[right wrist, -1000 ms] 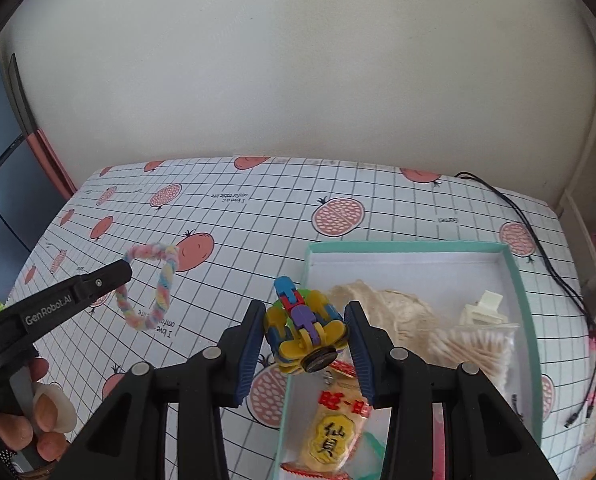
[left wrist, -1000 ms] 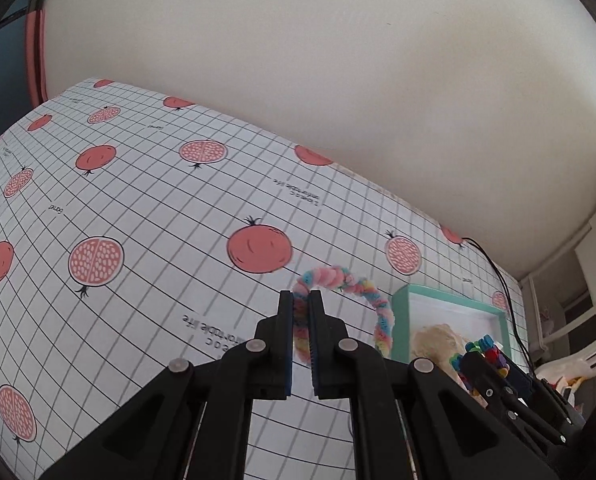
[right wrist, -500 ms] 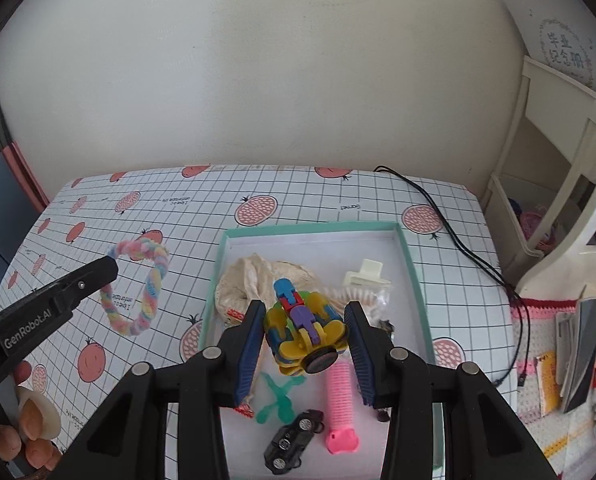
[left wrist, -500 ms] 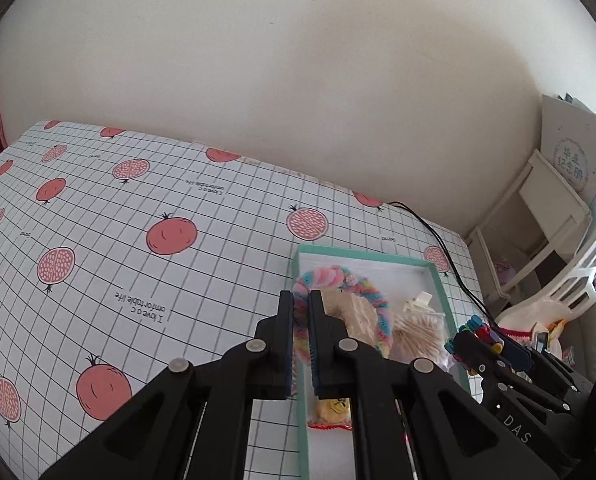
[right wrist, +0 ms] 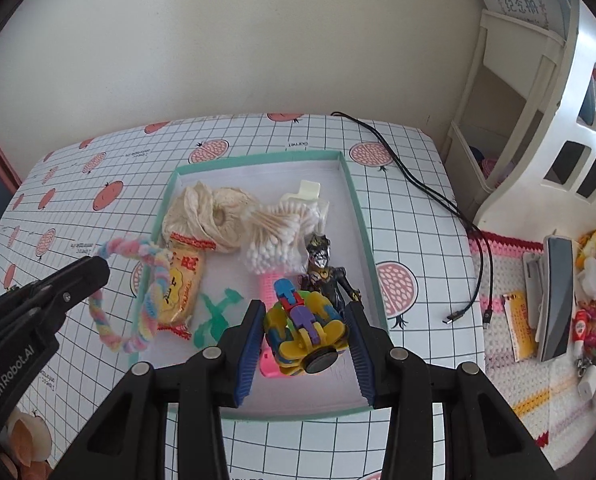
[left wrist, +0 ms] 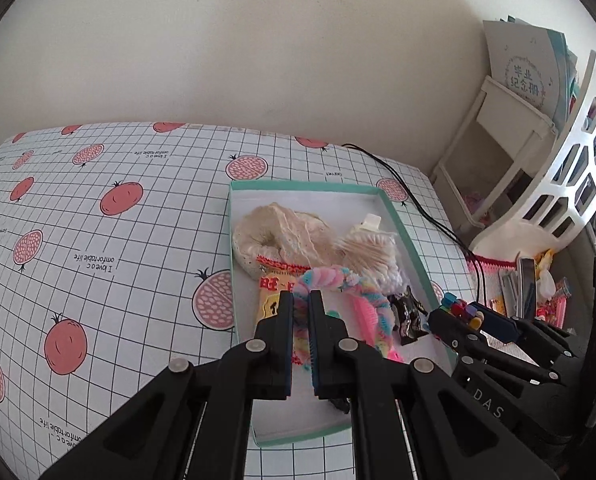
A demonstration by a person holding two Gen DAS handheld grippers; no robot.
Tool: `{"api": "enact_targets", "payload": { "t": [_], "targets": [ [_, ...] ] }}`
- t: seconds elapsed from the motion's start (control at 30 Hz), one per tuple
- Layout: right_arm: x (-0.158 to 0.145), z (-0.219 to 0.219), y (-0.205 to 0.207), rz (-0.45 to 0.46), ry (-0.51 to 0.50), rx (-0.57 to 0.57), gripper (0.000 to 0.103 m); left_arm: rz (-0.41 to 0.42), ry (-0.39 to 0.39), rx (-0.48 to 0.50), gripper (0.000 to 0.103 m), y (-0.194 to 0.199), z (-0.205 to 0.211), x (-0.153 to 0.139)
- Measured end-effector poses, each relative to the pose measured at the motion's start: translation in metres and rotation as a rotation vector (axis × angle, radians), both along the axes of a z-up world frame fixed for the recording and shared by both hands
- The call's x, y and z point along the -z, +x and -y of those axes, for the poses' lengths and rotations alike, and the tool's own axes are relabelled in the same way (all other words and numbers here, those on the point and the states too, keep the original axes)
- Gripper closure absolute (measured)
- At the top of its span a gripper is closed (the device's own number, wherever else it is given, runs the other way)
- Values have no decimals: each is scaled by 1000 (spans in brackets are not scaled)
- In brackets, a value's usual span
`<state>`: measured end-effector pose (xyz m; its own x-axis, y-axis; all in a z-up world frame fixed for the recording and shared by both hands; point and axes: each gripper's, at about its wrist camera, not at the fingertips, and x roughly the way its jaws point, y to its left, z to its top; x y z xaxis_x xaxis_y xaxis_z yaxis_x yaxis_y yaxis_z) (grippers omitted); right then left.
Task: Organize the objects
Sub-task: 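Carry the bracelet with the left tool while the right tool carries the hair tie over the tray, then open the left tool to drop the bracelet while the right tool releases the hair tie into the tray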
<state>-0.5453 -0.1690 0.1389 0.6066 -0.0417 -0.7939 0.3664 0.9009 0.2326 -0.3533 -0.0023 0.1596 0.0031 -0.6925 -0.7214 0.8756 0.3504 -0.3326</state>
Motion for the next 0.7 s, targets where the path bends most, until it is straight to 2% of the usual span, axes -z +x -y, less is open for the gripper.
{"api": "enact_targets", "payload": {
  "t": [0.4, 0.7],
  "targets": [
    [45, -3, 6, -148, -22, -47, 60, -13, 140, 39, 96, -17, 10, 42],
    [64, -3, 9, -211, -25, -66, 59, 22, 214, 73, 96, -30, 17, 58]
  ]
}}
